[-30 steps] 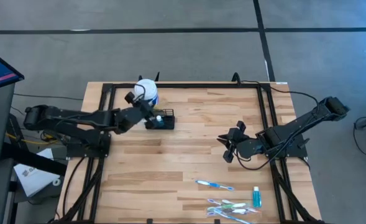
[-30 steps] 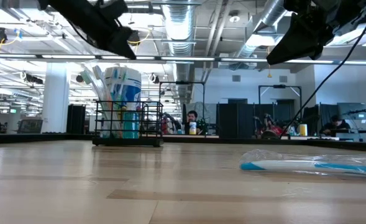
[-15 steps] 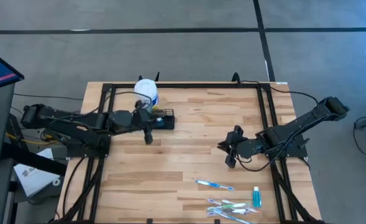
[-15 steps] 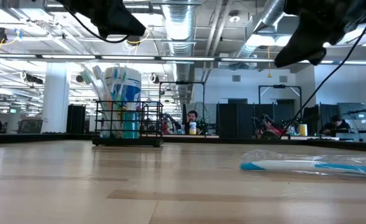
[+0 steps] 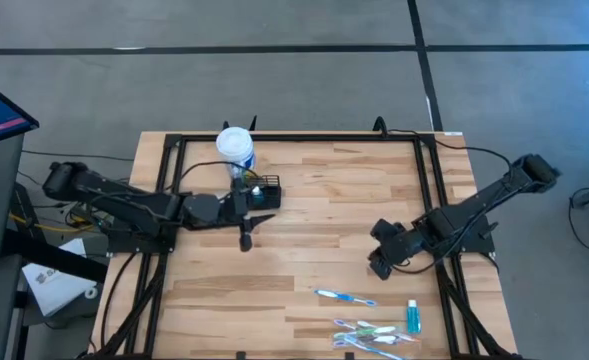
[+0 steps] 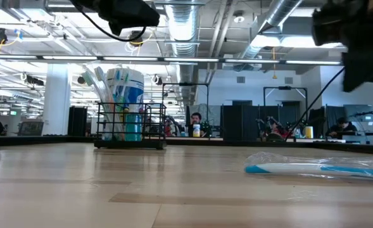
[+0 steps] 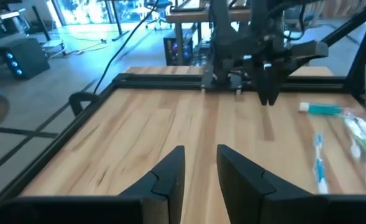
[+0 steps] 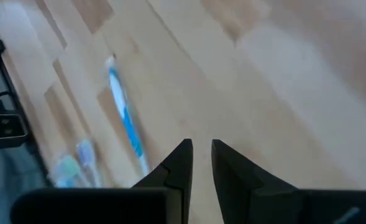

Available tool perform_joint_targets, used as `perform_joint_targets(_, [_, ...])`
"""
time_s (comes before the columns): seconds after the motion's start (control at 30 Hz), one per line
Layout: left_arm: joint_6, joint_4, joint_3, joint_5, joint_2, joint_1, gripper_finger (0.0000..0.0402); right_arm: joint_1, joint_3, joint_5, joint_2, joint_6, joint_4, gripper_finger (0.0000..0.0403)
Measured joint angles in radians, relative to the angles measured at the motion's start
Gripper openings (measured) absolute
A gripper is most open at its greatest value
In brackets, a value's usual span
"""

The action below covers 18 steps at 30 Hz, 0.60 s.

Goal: Pick & Place toothbrushing station
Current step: Put the mouthwash bottle into the wire organizer

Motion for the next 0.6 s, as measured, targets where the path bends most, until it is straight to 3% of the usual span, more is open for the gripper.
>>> perform_joint_targets(0.6, [0.000,0.079,0.000,0.026,0.010,-0.005,0.0087,0.321,0.000,-0.106,0.011,0.885,-0.121,0.0052])
